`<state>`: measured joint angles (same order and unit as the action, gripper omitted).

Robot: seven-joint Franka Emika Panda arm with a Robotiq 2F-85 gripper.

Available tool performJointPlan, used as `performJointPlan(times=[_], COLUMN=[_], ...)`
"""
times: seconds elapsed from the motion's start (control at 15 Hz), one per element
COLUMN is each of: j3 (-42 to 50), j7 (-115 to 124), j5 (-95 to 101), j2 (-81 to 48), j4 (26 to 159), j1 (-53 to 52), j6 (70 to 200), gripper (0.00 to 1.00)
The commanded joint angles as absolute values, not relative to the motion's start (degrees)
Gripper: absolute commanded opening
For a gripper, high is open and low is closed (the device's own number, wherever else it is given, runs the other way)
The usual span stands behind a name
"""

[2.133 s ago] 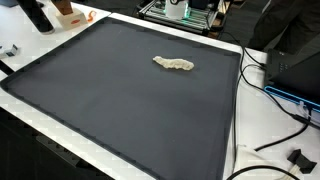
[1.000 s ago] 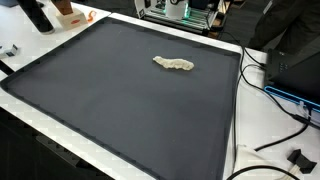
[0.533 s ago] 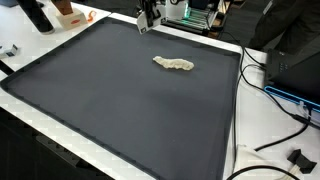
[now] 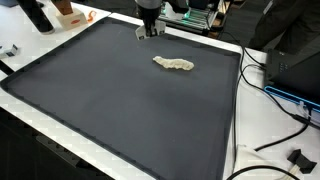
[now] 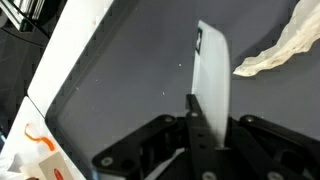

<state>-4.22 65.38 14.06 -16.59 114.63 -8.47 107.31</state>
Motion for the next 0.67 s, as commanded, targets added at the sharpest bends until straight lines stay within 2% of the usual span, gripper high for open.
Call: performJointPlan(times=[0.0,0.6], j3=[-2.86,-2.25], j7=[69.88,74.2], j5=[17.66,25.27], j2=[-20.12,-25.31], j4=[111.41,108.67], j1=[-11.22,-14.87], j6=[102.95,96.25], gripper=[0.01,0.01])
